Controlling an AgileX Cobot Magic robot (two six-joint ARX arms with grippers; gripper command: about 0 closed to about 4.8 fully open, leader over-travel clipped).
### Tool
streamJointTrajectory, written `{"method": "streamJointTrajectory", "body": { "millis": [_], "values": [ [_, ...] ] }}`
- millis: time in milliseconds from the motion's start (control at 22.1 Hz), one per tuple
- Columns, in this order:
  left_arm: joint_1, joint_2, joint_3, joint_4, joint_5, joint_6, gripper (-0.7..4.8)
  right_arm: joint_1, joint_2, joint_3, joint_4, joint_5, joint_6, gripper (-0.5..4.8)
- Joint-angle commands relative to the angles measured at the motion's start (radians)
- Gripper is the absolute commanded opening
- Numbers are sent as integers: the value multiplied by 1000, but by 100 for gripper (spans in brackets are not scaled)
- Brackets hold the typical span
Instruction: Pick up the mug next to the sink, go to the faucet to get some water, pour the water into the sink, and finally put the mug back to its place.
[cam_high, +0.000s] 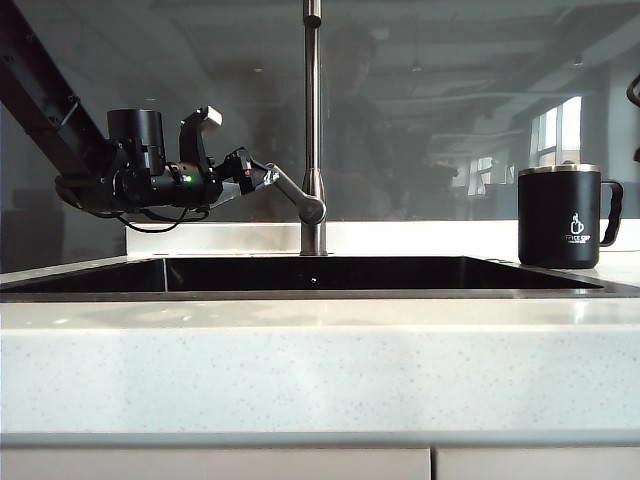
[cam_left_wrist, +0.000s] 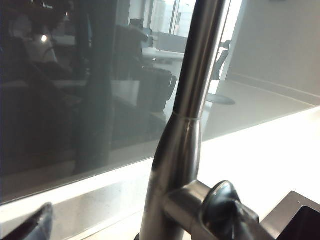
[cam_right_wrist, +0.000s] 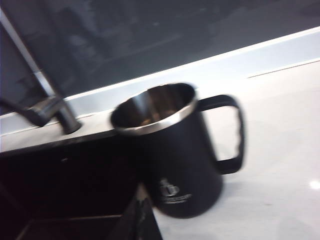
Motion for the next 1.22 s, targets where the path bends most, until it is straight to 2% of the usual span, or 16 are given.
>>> {"method": "streamJointTrajectory", "body": {
  "millis": [45, 587, 768, 858, 1039, 1220],
  "values": [
    [1, -2, 2, -9, -8, 1, 458, 0, 2, 5, 17, -25, 7, -6],
    [1, -2, 2, -10, -8, 2, 458, -6, 1, 5, 21, -16, 5, -7],
    [1, -2, 2, -10, -7, 1, 458, -3, -20, 1, -2, -82, 5, -7],
    [1, -2, 2, -10, -8, 2, 458, 0, -55, -5, -42, -82, 5, -7],
    [1, -2, 2, -10, -8, 2, 458, 2, -238, -23, -293, -82, 4, -7],
    [1, -2, 2, -17, -8, 2, 458, 1, -361, -79, -372, -53, -10, -7]
  ]
}}
